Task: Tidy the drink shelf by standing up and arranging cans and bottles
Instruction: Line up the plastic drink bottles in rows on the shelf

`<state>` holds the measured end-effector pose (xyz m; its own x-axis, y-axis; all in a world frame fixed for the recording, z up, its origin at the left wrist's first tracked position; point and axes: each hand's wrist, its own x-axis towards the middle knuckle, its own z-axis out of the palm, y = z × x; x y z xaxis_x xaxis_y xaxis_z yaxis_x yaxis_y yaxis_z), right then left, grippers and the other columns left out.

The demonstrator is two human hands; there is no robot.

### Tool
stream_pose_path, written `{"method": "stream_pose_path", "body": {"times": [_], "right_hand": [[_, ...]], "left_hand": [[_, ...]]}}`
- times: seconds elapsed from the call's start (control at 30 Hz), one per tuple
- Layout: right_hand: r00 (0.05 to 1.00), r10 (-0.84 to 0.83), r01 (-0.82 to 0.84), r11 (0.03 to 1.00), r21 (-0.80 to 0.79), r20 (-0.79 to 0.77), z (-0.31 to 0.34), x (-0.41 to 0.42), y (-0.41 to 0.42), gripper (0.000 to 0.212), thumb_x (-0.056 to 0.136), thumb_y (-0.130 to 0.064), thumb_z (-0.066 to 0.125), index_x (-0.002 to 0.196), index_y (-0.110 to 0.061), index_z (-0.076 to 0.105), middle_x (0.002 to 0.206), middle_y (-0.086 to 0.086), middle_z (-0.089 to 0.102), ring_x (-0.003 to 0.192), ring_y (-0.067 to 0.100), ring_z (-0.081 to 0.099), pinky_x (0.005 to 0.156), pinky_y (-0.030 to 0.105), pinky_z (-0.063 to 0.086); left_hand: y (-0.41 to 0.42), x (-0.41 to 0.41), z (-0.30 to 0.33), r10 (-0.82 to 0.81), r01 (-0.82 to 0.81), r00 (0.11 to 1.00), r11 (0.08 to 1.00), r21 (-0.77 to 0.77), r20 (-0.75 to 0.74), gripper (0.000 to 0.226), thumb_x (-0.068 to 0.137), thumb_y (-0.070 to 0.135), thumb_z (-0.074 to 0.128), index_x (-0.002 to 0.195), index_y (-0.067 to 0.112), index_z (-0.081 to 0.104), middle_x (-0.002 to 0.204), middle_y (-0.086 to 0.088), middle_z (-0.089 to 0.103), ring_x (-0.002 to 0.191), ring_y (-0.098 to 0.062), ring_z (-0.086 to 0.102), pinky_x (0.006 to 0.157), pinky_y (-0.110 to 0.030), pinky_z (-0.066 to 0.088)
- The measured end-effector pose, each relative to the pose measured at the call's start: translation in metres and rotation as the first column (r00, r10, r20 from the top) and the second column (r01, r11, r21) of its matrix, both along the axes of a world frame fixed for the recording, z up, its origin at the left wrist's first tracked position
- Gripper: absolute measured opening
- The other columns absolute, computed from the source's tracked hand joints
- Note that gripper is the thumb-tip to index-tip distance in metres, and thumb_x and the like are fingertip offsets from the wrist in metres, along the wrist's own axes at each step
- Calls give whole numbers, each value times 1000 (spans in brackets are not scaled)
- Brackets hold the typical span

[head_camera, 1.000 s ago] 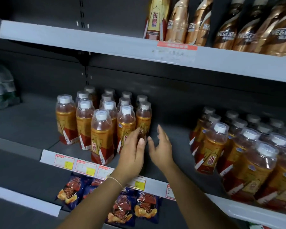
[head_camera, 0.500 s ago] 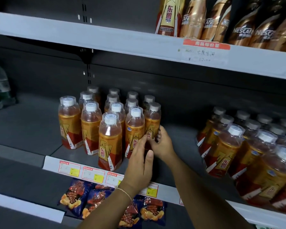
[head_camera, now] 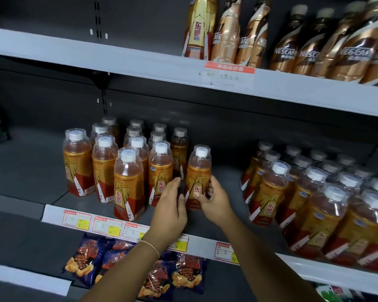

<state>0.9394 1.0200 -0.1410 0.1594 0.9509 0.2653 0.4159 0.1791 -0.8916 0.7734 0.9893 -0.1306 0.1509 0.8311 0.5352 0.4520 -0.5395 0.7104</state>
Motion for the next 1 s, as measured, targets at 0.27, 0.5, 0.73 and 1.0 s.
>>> {"method": "stream_pose_path", "body": {"times": [0.27,0.5,0.73,1.0], "right_hand": [[999,-5,5,1000,-4,53,3,30,-49,52,91,-17,71,120,-54,47,116,-29,63,113,-10,58,105,29,46],[995,-86,84,996,39,47,1,61,-93,69,91,-16,70,124,-68,38,113,-43,59,113,-18,55,100,17,47],[983,-175,166,977,130,60,-5,80,-127,73,91,-16,70,154,-30,36,140,-7,59,130,4,54,110,31,46],[921,-362,350,931,103,142,-4,93,-154,62,89,-28,76,145,-15,54,126,-2,70,117,7,63,104,32,52]], "left_hand": [[-4,38,17,-28,48,997,952,-301,71,31,92,-5,45,113,2,68,110,-5,65,102,-19,60,85,-6,40],[-35,72,23,-108,259,938,850,-459,330,43,87,-10,40,93,11,77,94,-5,76,94,-23,70,89,-37,56],[-55,97,17,-122,302,918,832,-465,377,50,86,-9,41,87,21,80,89,-1,77,91,-20,73,84,-37,59],[-70,122,8,-195,360,902,832,-422,385,64,89,-8,41,85,45,77,92,12,76,89,-3,71,71,-13,54]]}}
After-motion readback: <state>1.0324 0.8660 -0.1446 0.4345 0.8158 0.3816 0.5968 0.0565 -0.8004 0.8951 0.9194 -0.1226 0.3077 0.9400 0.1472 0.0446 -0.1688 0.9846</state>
